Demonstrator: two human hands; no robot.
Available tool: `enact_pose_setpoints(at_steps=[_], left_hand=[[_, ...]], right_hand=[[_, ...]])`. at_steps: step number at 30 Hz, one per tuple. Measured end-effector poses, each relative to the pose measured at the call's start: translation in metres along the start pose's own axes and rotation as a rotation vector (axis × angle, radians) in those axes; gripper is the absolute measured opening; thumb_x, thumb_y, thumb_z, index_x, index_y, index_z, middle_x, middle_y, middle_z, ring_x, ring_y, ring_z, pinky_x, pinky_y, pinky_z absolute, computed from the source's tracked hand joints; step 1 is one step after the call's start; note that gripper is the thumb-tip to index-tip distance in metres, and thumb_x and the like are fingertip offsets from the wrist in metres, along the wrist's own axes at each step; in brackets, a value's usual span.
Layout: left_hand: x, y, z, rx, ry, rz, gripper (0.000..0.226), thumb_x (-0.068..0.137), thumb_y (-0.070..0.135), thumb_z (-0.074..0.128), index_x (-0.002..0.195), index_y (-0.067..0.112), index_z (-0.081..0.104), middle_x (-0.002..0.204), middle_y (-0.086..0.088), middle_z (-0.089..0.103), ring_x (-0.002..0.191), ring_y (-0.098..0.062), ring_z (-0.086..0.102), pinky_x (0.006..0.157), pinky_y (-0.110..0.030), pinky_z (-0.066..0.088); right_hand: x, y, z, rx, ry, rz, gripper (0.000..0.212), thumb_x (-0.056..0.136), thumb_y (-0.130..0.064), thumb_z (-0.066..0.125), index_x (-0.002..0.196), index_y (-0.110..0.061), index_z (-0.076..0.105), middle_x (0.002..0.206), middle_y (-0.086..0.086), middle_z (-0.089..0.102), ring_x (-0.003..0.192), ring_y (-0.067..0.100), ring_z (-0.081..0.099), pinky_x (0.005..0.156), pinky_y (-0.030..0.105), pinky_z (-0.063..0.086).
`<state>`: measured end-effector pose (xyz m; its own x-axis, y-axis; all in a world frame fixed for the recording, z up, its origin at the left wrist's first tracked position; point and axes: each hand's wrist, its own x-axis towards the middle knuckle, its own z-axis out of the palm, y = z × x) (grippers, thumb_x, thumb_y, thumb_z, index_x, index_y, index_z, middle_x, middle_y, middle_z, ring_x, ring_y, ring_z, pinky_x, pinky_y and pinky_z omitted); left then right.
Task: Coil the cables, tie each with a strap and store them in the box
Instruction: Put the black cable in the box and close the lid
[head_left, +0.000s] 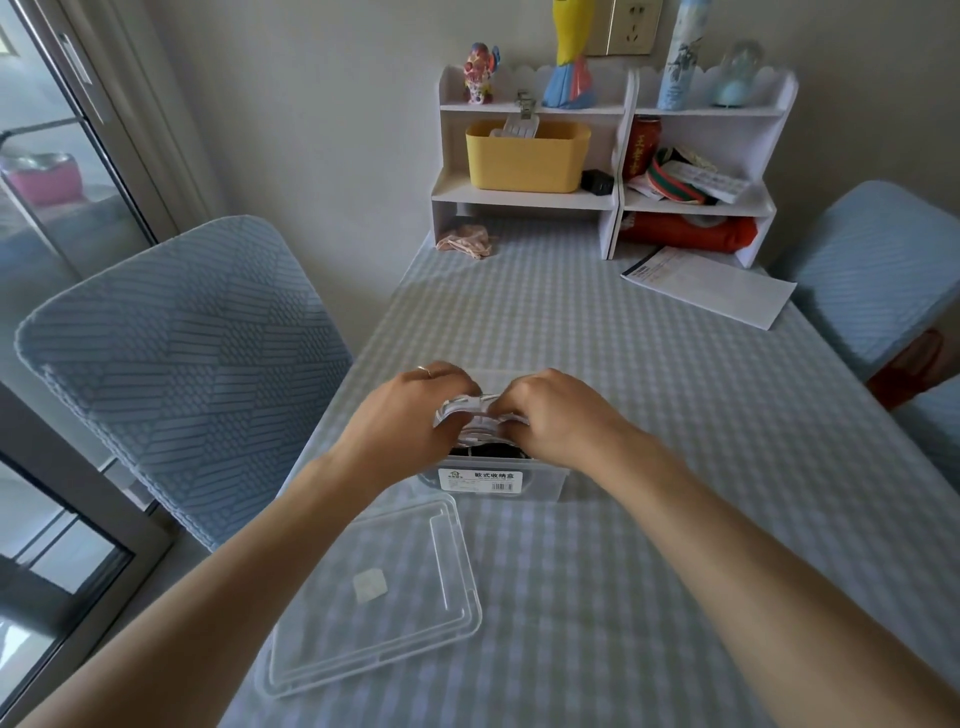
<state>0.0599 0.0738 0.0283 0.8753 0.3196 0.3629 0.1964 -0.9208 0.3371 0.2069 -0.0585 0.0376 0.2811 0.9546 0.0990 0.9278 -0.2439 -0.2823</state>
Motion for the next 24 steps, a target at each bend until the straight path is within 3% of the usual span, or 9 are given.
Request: enact_pose_setpoints(at_steps=[5,12,18,21,24], left_hand=[[0.001,0.003,0.0,-0.012,-0.062,-0.017,0.019,0.093,0.014,0.064,0.106,0.018,0.077,0.098,0.002,0.077,0.092,-0.019,0.069,0.083,-0.028,0.05],[0.003,0.011,-0.001,0.061,-0.063,-0.07,0.03,0.083,0.023,0.052,0.094,0.021,0.08,0.093,-0.002,0.075,0.089,-0.027,0.068,0.074,-0.042,0.055],[-0.002,0.008,-0.004,0.02,-0.125,-0.107,0.02,0.093,0.02,0.061,0.104,0.025,0.077,0.097,0.003,0.075,0.095,-0.02,0.066,0.084,-0.038,0.053],[-0.012,0.006,-0.006,0.024,-0.193,-0.096,0.027,0.096,0.035,0.05,0.104,0.027,0.075,0.097,0.004,0.074,0.095,-0.019,0.065,0.08,-0.042,0.053],[-0.022,0.004,-0.008,0.04,-0.214,-0.044,0.052,0.089,0.056,0.028,0.102,0.032,0.072,0.093,0.008,0.072,0.089,-0.015,0.063,0.078,-0.039,0.051]], right_hand=[[-0.002,-0.006,0.002,-0.003,-0.001,0.025,0.021,0.096,-0.03,0.055,0.098,-0.027,0.076,0.094,0.001,0.069,0.091,0.023,0.063,0.069,0.032,0.045],[0.001,-0.011,0.005,0.123,0.055,0.164,0.02,0.092,-0.035,0.064,0.087,-0.021,0.078,0.084,0.003,0.071,0.082,0.022,0.064,0.069,0.035,0.052],[0.006,-0.017,0.006,0.223,0.043,0.172,0.012,0.089,-0.028,0.068,0.094,-0.028,0.079,0.085,-0.001,0.073,0.081,0.018,0.066,0.074,0.037,0.056],[0.002,-0.02,0.008,0.211,0.043,0.111,0.019,0.089,-0.019,0.064,0.094,-0.029,0.079,0.083,-0.001,0.072,0.079,0.018,0.065,0.072,0.039,0.056],[-0.002,-0.024,0.012,0.2,0.041,0.08,0.022,0.087,-0.018,0.055,0.085,-0.022,0.077,0.078,-0.001,0.069,0.075,0.018,0.064,0.067,0.044,0.055]])
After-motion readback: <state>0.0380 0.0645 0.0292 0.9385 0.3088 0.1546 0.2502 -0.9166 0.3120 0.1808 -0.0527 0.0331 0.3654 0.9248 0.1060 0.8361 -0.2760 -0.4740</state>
